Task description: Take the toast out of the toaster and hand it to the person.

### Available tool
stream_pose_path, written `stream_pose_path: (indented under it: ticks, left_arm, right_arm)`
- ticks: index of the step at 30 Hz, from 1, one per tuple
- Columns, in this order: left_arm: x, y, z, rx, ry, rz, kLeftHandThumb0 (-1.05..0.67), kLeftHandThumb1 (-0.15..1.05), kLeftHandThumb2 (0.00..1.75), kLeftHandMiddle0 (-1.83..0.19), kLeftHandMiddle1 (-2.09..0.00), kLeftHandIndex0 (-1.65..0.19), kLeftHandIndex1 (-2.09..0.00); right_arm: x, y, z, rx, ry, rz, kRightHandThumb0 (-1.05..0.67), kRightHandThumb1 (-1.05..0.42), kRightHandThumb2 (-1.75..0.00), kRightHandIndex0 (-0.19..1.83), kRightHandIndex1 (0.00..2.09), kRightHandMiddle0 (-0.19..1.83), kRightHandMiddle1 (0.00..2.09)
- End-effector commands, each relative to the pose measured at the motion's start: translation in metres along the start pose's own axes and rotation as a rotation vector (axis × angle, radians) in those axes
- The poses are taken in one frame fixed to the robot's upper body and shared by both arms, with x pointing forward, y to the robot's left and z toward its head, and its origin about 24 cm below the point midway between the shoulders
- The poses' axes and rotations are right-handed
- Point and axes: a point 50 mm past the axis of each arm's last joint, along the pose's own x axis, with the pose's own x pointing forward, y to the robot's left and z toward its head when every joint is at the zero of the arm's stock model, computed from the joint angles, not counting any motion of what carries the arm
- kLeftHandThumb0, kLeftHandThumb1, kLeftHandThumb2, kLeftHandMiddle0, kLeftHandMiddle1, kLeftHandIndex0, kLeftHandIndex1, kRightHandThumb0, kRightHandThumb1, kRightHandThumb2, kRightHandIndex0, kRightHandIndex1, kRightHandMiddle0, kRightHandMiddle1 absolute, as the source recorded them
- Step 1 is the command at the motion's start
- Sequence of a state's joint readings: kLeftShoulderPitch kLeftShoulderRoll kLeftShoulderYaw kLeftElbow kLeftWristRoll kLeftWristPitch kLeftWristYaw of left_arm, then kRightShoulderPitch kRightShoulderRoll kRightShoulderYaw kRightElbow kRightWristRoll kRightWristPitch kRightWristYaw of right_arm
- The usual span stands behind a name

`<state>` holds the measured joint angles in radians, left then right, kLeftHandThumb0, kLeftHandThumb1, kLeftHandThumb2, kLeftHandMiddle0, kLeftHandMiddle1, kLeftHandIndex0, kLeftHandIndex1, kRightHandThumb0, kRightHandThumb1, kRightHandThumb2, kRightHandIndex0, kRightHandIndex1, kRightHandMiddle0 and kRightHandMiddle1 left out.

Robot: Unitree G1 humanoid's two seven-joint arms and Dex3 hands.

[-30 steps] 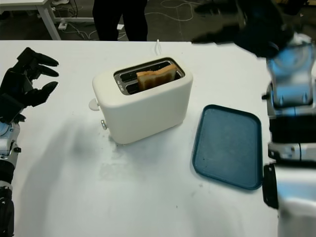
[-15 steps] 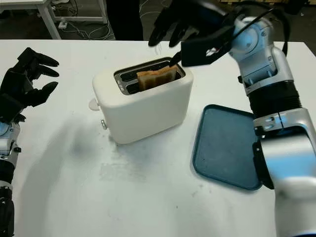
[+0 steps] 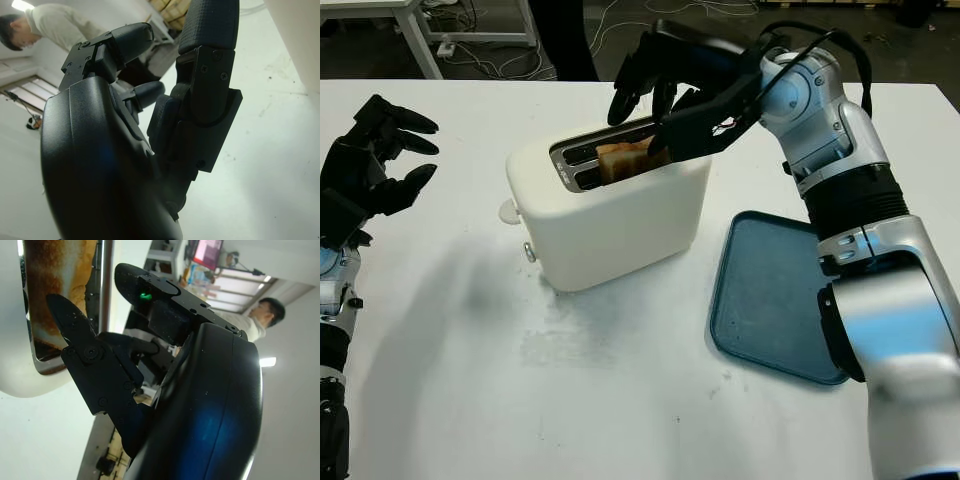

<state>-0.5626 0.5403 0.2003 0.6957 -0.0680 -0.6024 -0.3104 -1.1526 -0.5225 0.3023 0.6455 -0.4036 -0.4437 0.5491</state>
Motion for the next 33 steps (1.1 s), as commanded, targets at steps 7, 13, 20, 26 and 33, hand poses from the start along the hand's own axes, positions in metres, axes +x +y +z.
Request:
stream_pose_path:
  ticks: [7, 13, 20, 26, 33]
  left_arm:
    - [0.000, 0.000, 0.001, 0.005, -0.009, 0.003, -1.05, 0.92, 0.25, -0.03, -1.60, -0.09, -1.45]
    - [0.000, 0.000, 0.001, 0.010, -0.002, 0.005, -1.05, 0.92, 0.26, -0.03, -1.60, -0.09, -1.46]
    - [0.000, 0.000, 0.001, 0.008, -0.006, 0.005, -1.05, 0.92, 0.25, -0.03, -1.60, -0.09, -1.46]
    - [0.000, 0.000, 0.000, -0.010, -0.001, 0.004, -1.05, 0.92, 0.24, -0.04, -1.60, -0.10, -1.46]
    - [0.000, 0.000, 0.001, -0.014, -0.009, 0.002, -1.05, 0.92, 0.24, -0.06, -1.56, -0.11, -1.43]
  right_arm:
    - [0.003, -0.001, 0.006, -0.032, -0.022, 0.017, -0.40, -0.62, -0.01, 0.88, 0.94, 1.08, 0.00]
    - [0.005, 0.008, 0.005, -0.050, -0.027, 0.045, -0.49, -0.62, 0.00, 0.87, 1.39, 1.08, 0.00]
    - [0.008, 0.018, 0.003, -0.062, -0.022, 0.078, -0.47, -0.61, 0.00, 0.86, 1.24, 1.11, 0.02]
    - [0.009, 0.025, 0.001, -0.065, -0.020, 0.107, -0.48, -0.63, 0.00, 0.91, 1.17, 1.13, 0.01]
    - [0.008, 0.028, -0.002, -0.044, -0.013, 0.134, -0.39, -0.66, 0.00, 0.97, 0.81, 1.13, 0.01]
